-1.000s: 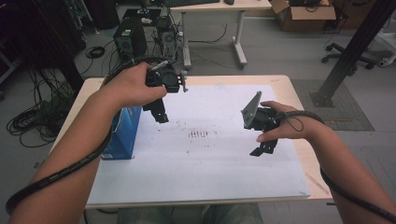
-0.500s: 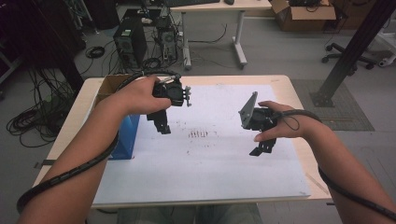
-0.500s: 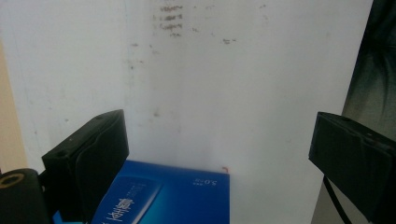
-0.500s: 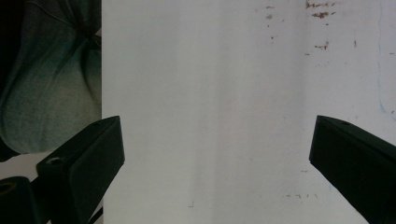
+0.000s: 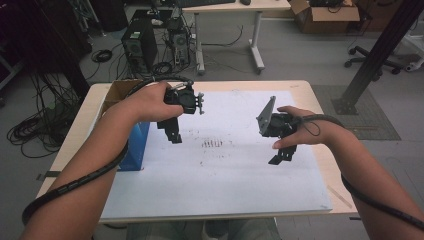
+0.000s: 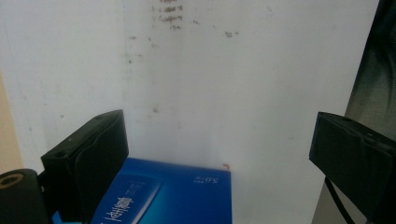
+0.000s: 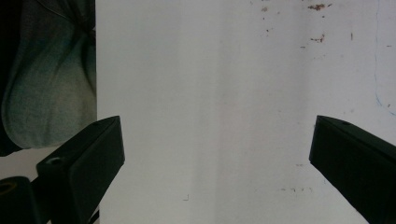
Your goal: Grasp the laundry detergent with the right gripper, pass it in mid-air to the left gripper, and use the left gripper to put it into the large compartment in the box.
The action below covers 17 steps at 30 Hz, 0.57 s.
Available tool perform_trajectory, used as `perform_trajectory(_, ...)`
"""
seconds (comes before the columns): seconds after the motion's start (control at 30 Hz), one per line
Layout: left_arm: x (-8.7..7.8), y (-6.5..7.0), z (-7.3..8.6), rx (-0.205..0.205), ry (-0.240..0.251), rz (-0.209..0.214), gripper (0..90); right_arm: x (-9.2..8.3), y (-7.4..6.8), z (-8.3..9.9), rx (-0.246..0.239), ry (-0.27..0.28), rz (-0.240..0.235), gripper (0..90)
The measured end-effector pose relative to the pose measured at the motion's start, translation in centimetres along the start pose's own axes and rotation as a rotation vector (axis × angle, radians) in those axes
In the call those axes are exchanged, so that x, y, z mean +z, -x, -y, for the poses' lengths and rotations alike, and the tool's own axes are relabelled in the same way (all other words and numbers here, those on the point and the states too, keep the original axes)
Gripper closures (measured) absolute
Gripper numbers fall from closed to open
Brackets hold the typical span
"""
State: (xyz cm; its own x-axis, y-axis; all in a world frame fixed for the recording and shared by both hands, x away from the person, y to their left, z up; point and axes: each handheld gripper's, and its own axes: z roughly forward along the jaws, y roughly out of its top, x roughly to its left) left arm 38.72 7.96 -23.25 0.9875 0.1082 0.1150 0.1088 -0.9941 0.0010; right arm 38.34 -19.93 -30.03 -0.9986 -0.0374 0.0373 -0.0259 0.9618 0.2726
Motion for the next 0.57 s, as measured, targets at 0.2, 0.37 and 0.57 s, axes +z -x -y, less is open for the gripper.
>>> perform_trajectory(0.2, 0.02, 0.12, 0.09, -0.002, -0.003, 0.003, 5.1, -0.18, -0.14, -0.16, -0.001, -0.002, 0.001, 3.3)
perform_trajectory(0.37, -0.05, 0.21, 0.03, -0.005, -0.002, 0.004, 5.0, -0.44, -0.18, -0.48, -0.005, -0.001, 0.004, 3.5)
perform_trajectory(0.57, 0.52, -0.63, -0.43, -0.071, 0.031, -0.025, 4.9, -0.89, 0.16, -0.83, -0.016, 0.043, 0.012, 2.8)
